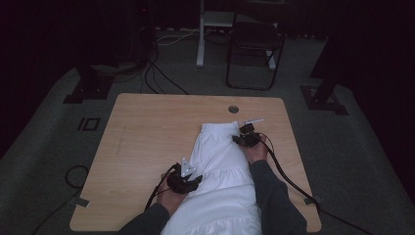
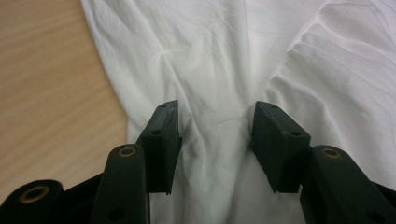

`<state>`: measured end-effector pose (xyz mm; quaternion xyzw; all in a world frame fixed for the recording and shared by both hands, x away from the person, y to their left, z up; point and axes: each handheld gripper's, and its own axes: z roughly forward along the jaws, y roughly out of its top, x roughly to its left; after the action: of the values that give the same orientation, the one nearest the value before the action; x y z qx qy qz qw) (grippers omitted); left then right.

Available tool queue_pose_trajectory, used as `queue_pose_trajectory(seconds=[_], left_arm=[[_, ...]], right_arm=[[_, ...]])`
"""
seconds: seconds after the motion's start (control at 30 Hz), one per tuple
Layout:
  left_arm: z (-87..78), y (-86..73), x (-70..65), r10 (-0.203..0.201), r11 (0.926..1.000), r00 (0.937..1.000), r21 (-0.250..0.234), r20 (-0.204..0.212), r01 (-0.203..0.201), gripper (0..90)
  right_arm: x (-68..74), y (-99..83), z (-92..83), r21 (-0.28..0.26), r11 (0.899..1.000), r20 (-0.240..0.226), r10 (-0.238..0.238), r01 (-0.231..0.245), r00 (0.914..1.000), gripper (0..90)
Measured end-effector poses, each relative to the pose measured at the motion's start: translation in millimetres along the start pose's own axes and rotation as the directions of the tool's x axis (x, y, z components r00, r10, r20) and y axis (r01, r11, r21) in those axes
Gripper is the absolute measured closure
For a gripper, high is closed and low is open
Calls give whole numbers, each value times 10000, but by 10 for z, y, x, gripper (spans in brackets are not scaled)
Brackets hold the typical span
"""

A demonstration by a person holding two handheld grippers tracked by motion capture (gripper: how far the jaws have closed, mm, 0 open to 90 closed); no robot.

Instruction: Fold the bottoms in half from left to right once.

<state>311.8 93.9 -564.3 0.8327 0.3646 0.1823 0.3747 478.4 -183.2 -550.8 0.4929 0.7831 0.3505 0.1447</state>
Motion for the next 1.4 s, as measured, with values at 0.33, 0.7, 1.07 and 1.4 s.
queue_pose_trajectory(seconds=[0.33,0.7,1.07,1.4], left_arm=[[-310,430,212,-344,9972,9973,-636,645,385,480],[516,1006,623,-1266,9916,9914,217,-325,1273,253],[839,869,798,-1777,9777,9799,968,-904,1862,182],[908,922,637,-918,9861,9930,1320,-745,1010,184]], right_arm=[[90,-78,-55,50,9998,-81,-186,186,9998,814],[85,-75,-55,77,9998,-134,-187,188,9997,814],[72,-83,-56,19,9999,-217,-162,163,9996,814],[78,-88,-56,-14,9998,-159,-175,175,9997,813]])
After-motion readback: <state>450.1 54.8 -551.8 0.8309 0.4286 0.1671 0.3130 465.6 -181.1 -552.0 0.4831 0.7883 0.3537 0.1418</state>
